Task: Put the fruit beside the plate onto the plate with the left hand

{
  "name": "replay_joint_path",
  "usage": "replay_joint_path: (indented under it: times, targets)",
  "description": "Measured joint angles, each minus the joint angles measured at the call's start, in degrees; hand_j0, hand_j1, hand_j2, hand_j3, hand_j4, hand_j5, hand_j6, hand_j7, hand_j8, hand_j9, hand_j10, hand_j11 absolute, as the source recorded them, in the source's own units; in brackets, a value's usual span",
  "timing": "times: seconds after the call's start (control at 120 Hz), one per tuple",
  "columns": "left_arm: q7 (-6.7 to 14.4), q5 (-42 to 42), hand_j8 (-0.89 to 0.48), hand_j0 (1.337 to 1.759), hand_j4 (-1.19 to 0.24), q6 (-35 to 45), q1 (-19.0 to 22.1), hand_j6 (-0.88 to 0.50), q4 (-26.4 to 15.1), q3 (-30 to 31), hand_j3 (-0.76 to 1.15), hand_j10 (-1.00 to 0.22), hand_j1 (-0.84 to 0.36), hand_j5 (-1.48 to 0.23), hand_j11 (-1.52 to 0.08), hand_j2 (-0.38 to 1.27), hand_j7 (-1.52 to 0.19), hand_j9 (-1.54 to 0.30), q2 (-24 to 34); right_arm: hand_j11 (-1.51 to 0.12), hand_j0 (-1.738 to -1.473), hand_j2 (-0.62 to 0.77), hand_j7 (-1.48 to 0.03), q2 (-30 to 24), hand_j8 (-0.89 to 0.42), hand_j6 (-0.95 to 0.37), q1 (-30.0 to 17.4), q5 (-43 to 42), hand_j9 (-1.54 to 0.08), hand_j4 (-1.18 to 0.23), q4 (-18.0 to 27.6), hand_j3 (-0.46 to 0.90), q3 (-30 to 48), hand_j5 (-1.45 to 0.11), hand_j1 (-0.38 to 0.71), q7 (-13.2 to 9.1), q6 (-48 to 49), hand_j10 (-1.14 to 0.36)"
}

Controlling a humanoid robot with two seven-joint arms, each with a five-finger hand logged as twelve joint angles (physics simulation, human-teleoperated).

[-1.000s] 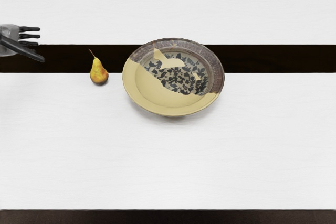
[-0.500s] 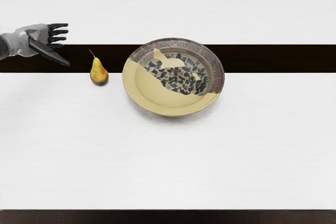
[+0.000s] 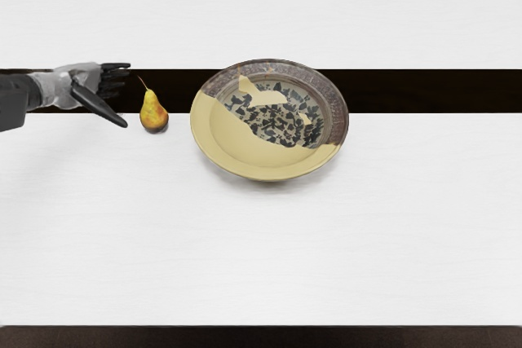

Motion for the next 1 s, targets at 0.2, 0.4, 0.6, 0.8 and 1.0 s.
replay_joint_path:
  times: [0.2, 0.4, 0.6, 0.8, 1.0]
  targets:
    - [0.0, 0.1, -0.01, 1.658, -0.01, 0.0, -0.5, -0.01, 0.0, 0.7, 0.0, -0.01, 0.34, -0.01, -0.01, 0.0, -0.01, -0.01, -0.6, -0.01, -1.658, 0.0, -0.01, 0.0, -0.01, -0.01, 0.0, 0.0, -0.01, -0.01, 0.0, 0.0, 0.0, -0.01, -0.34, 0.0, 0.0, -0.01]
    - [0.0, 0.4, -0.01, 1.658, -0.01, 0.0, -1.2, -0.01, 0.1, 0.9, 0.0, -0.01, 0.34, -0.01, -0.01, 0.0, -0.01, -0.01, -2.6, -0.01, -1.658, 0.0, -0.01, 0.0, -0.01, -0.01, 0.0, 0.0, -0.01, -0.01, 0.1, 0.0, -0.1, -0.01, -0.34, 0.0, 0.1, -0.01]
    - [0.0, 0.6, -0.01, 1.658, -0.01, 0.0, -1.2, -0.01, 0.1, 0.9, 0.0, -0.01, 0.34, -0.01, -0.01, 0.0, -0.01, -0.01, -3.3, -0.01, -1.658, 0.0, -0.01, 0.0, -0.01, -0.01, 0.0, 0.0, -0.01, -0.01, 0.1, 0.0, -0.1, -0.01, -0.34, 0.0, 0.1, -0.01]
    - [0.1, 0.6, -0.01, 1.658, -0.01, 0.0, -1.1, -0.01, 0.1, 0.9, 0.0, -0.01, 0.34, -0.01, -0.01, 0.0, -0.01, -0.01, -4.6, -0.01, -1.658, 0.0, -0.01, 0.0, -0.01, -0.01, 0.0, 0.0, -0.01, -0.01, 0.1, 0.0, 0.0, -0.01, -0.34, 0.0, 0.1, -0.01]
    - [0.1, 0.6, -0.01, 1.658, -0.01, 0.0, -1.1, -0.01, 0.1, 0.9, 0.0, -0.01, 0.34, -0.01, -0.01, 0.0, -0.01, -0.01, -4.9, -0.01, -1.658, 0.0, -0.01, 0.0, -0.01, -0.01, 0.0, 0.0, -0.01, -0.01, 0.1, 0.0, 0.0, -0.01, -0.34, 0.0, 0.1, -0.01]
